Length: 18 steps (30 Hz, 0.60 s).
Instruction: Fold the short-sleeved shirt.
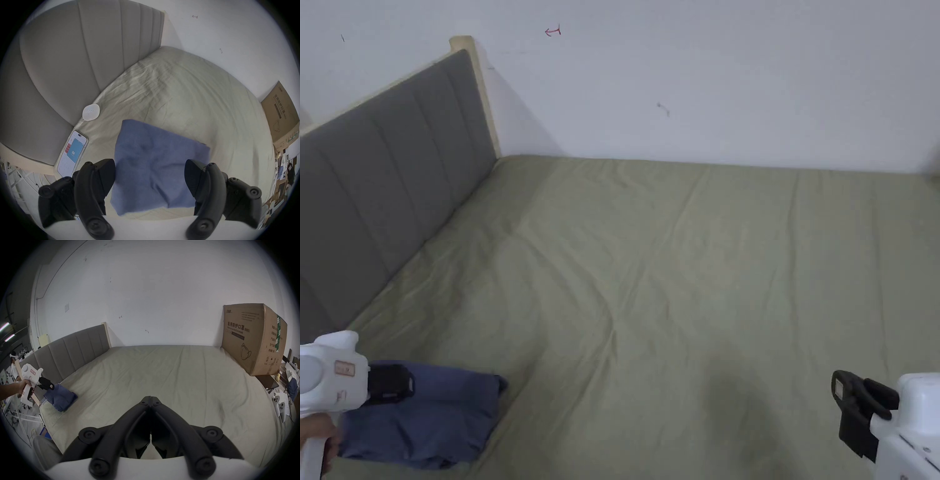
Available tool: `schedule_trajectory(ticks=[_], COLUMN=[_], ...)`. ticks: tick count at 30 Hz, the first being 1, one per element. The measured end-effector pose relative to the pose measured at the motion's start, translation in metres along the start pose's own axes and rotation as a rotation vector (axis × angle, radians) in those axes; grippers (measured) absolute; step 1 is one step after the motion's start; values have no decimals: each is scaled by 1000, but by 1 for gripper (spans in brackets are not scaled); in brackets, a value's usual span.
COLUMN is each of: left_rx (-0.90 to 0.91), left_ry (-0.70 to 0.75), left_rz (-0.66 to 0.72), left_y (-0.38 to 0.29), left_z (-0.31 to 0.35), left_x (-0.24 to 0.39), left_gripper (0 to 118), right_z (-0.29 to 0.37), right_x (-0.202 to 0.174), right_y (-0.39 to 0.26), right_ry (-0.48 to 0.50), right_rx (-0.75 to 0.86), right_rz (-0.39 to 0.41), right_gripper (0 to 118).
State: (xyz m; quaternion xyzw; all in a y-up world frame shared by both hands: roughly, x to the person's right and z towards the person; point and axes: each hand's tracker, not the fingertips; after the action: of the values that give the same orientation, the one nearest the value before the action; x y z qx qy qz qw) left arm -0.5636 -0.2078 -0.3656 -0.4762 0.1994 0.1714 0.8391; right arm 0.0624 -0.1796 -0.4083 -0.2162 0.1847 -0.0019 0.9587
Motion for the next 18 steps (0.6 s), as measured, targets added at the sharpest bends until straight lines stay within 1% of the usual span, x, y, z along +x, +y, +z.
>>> schedule_trajectory(ticks=[2, 5, 7, 11, 14, 15, 18], left_rx=[38, 86, 129, 255, 372, 406, 567], left_ry=[-8, -9, -35, -84, -103, -106, -115], left_rz=[-7, -13, -20, -52, -95, -112, -158], left_y=[3, 6, 7, 2, -3, -5, -16], left_z=[16, 45, 70, 124, 164, 176, 216], left_x=[3, 14, 25, 57, 86, 97, 134], left_gripper=[90, 90, 90, 90, 89, 88, 77], right_z=[9, 25, 37, 61, 78, 84, 103], right_x=[5, 13, 18, 27, 33, 34, 36], right_y=[6, 17, 25, 42, 55, 58, 72], right_ry=[3, 6, 16, 13, -13, -22, -59], right_rx=[23, 62, 96, 157, 202, 218, 267], right_rz=[-3, 18, 21, 34, 56, 67, 114], right_gripper=[0, 0, 0, 0, 0, 0, 0])
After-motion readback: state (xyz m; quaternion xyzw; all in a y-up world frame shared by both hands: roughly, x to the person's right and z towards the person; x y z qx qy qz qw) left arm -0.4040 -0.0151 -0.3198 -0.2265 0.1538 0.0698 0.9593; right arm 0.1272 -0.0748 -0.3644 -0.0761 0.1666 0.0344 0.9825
